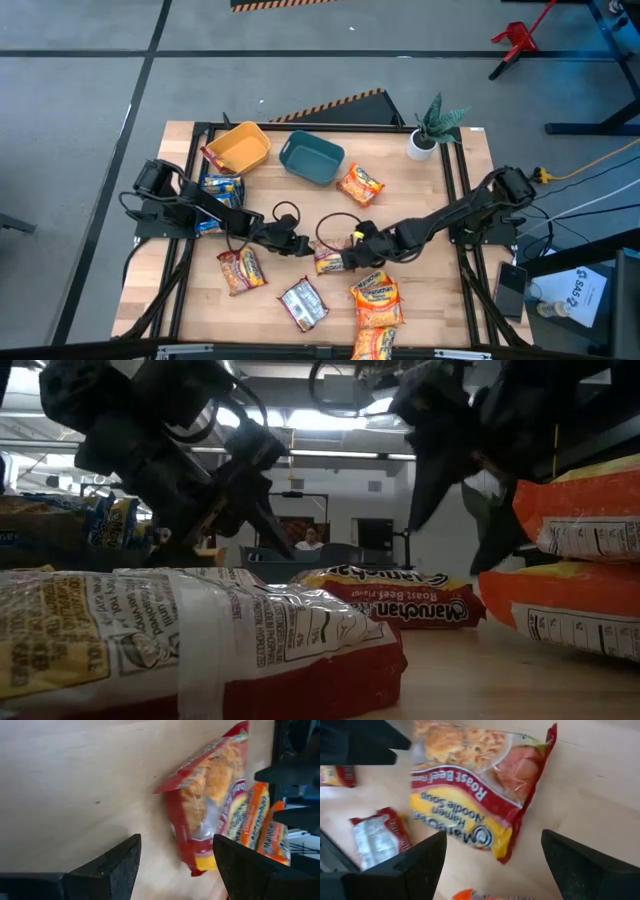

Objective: Sort Maruchan noodles
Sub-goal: Put the red noodle pack into the yellow bin

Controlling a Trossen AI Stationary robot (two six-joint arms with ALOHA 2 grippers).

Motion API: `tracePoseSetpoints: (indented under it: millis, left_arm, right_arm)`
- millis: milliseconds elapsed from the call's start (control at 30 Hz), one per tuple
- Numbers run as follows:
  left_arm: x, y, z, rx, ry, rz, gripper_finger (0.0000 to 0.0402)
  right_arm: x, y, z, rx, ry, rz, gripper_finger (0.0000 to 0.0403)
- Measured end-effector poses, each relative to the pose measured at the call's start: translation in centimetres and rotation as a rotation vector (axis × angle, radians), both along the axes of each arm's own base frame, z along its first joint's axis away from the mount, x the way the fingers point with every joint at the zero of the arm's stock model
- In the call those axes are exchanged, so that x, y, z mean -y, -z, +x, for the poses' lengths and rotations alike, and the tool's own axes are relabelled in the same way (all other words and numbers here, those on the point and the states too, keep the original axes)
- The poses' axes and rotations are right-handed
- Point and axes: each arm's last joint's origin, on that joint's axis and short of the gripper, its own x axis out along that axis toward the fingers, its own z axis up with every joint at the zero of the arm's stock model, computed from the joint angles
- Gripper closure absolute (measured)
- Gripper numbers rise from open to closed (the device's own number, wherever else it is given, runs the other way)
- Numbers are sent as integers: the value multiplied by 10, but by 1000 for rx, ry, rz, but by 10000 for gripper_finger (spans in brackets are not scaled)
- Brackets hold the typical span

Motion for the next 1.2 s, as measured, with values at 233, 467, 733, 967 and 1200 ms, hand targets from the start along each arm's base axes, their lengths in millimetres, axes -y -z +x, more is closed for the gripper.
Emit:
tracePoseSetpoints:
  millis: [233, 467, 733, 967, 1200]
  left_arm:
    - [1, 10, 6, 22, -3, -37, 161]
    - [1, 9, 8, 60, 11, -15, 161]
    - [1, 9, 8, 63, 18, 2, 161]
    - [0, 9, 8, 54, 100, -40, 161]
    - [5, 4, 0, -5, 175, -17, 161]
  right_arm:
    - [-2, 12, 6, -5, 10, 8, 88]
    - [-1, 23, 18, 38, 0, 32, 88]
    - [5, 28, 32, 117, 1, 57, 88]
    - [6, 27, 33, 133, -19, 49, 88]
    - [6, 27, 33, 133, -18, 47, 88]
